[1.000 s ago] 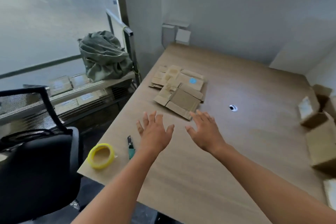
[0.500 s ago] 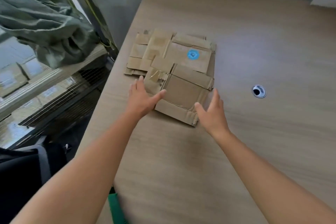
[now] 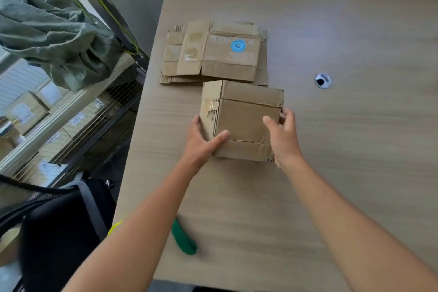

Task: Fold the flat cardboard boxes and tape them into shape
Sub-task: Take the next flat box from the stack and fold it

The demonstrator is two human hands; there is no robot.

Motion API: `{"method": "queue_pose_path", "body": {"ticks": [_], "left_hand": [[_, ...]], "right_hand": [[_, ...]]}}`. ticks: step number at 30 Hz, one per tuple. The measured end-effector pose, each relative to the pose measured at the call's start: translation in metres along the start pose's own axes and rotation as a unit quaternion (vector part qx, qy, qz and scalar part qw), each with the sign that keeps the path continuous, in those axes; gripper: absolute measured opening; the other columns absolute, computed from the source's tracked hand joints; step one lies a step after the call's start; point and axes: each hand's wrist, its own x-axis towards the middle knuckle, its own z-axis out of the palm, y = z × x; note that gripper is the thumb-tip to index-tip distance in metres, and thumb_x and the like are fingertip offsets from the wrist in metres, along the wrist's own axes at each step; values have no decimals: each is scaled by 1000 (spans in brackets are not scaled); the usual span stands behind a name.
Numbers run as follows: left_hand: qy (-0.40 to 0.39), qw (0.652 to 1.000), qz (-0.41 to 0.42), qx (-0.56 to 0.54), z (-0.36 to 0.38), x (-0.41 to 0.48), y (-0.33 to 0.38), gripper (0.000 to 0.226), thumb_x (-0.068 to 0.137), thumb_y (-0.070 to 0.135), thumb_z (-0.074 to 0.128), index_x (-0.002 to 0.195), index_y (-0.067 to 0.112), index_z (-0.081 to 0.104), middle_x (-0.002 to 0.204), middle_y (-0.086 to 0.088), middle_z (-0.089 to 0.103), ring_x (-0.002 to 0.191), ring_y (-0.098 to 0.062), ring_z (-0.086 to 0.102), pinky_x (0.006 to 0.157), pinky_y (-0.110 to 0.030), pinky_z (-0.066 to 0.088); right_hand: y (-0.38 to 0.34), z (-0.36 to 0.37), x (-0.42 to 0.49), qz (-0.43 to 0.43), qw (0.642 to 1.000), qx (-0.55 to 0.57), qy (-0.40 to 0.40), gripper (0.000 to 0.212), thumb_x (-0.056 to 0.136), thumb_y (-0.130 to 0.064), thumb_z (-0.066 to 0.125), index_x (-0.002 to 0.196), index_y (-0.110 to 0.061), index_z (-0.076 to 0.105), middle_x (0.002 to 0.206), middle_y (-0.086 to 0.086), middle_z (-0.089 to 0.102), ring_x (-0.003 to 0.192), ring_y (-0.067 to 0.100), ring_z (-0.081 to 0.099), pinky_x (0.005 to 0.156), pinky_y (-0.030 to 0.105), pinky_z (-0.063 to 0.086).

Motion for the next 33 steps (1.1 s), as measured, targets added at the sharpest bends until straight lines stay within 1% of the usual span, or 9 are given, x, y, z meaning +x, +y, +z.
{"method": "queue_pose_path", "body": {"ticks": [5, 7, 11, 17, 21, 25, 27, 29, 33], "left_hand": [[-135, 989, 53, -35, 3, -64, -27, 105, 77, 33, 83, 153, 54, 13, 152, 15, 35, 126, 18, 41, 97, -8, 43], [-168, 982, 82, -24, 4, -88, -39, 95, 81, 26, 75, 155, 45, 19, 151, 19, 39, 135, 5, 39, 101, -16, 39], [-225, 962, 75, -134, 6, -136, -49, 87, 74, 47, 70, 144, 3, 44, 130, -1, 63, 124, -25, 55, 100, -37, 45], [-303, 929, 0, -211, -3, -172, -57, 107, 76, 92, 33, 157, 22, 33, 155, -2, 48, 143, -21, 42, 116, -43, 28], [-260, 943, -38, -201, 4, -178, -53, 77, 82, 51, 64, 151, 35, 32, 151, 3, 49, 128, -16, 55, 96, -36, 47], [-175, 952, 9, -250, 12, -171, -49, 77, 77, 4, 66, 140, 42, 44, 132, -3, 55, 106, -19, 62, 71, -29, 54], [-139, 948, 42, -283, 20, -168, -44, 70, 78, -17, 54, 123, 36, 61, 114, -1, 60, 101, -17, 60, 75, -27, 51], [-105, 946, 37, -304, 31, -166, -40, 55, 75, -22, 46, 92, 24, 70, 114, 0, 64, 119, -19, 57, 91, -32, 45], [-124, 946, 68, -292, 39, -163, -39, 19, 73, 14, 52, 77, 16, 71, 130, -4, 62, 140, -15, 44, 116, -41, 31]], "right_hand": [[7, -45, -80, -32, 996, 79, -26, 30, 92, -46, 56, 108, -23, 45, 92, -5, 64, 84, 14, 62, 69, 32, 54], [11, -57, -113, -39, 996, 66, -35, 45, 93, -60, 46, 109, -18, 45, 85, -4, 57, 72, 9, 54, 61, 25, 46], [29, -69, -161, -54, 996, 47, -46, 22, 96, -42, 49, 104, -21, 47, 102, -12, 63, 87, 4, 59, 77, 24, 48], [46, -84, -204, -69, 996, 29, -46, 68, 84, -25, 56, 146, -42, 37, 146, -3, 43, 131, 15, 50, 96, 28, 47], [47, -82, -214, -77, 995, 24, -66, 79, 74, -12, 54, 145, -45, 43, 152, -4, 43, 141, 16, 40, 113, 39, 38], [52, -80, -217, -79, 994, 39, -60, 54, 77, -12, 55, 125, -37, 57, 131, 6, 54, 123, 23, 52, 99, 41, 46], [58, -78, -217, -93, 994, 25, -48, 25, 92, -32, 52, 115, -33, 60, 127, 17, 54, 125, 37, 49, 107, 54, 41], [65, -74, -217, -119, 993, 9, -22, 38, 98, -55, 42, 107, -25, 62, 120, 23, 56, 122, 45, 49, 109, 58, 34], [69, -72, -213, -147, 985, -41, 87, 48, 98, -62, 35, 88, -21, 58, 93, -1, 59, 95, 14, 57, 95, 35, 42]]}}
